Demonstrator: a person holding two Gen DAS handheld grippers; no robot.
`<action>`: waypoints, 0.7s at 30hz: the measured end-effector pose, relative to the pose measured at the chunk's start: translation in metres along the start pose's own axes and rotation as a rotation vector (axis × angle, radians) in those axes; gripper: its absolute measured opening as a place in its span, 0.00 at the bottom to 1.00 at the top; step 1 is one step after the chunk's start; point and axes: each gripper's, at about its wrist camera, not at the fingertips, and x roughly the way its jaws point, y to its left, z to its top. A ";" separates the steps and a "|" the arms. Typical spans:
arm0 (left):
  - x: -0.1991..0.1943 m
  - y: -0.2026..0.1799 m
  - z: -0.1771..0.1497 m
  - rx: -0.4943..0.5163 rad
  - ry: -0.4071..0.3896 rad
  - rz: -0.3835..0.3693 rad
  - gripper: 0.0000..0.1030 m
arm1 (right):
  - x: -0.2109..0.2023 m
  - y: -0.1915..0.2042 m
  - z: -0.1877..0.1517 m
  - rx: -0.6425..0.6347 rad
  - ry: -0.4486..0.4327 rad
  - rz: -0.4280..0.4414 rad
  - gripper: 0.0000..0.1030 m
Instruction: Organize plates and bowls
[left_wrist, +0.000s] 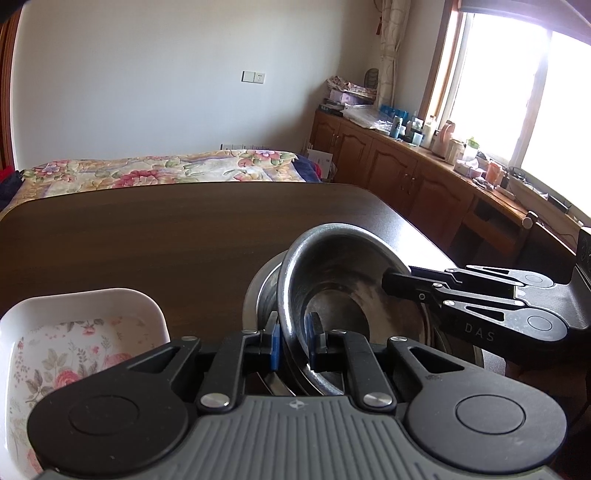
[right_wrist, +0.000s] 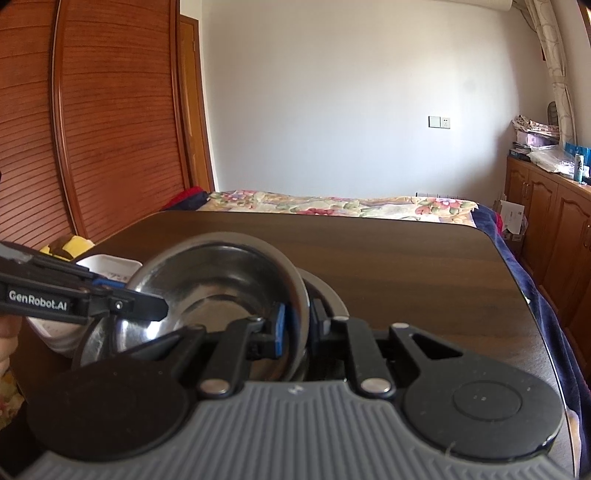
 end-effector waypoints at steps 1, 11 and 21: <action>-0.001 0.000 0.000 0.000 0.000 0.001 0.13 | 0.000 -0.001 0.000 0.003 -0.001 0.000 0.16; -0.026 -0.006 -0.002 0.023 -0.091 0.022 0.42 | -0.019 -0.004 0.003 0.010 -0.077 -0.019 0.31; -0.041 -0.020 -0.021 0.062 -0.236 0.101 0.78 | -0.021 -0.005 -0.015 0.032 -0.111 -0.064 0.53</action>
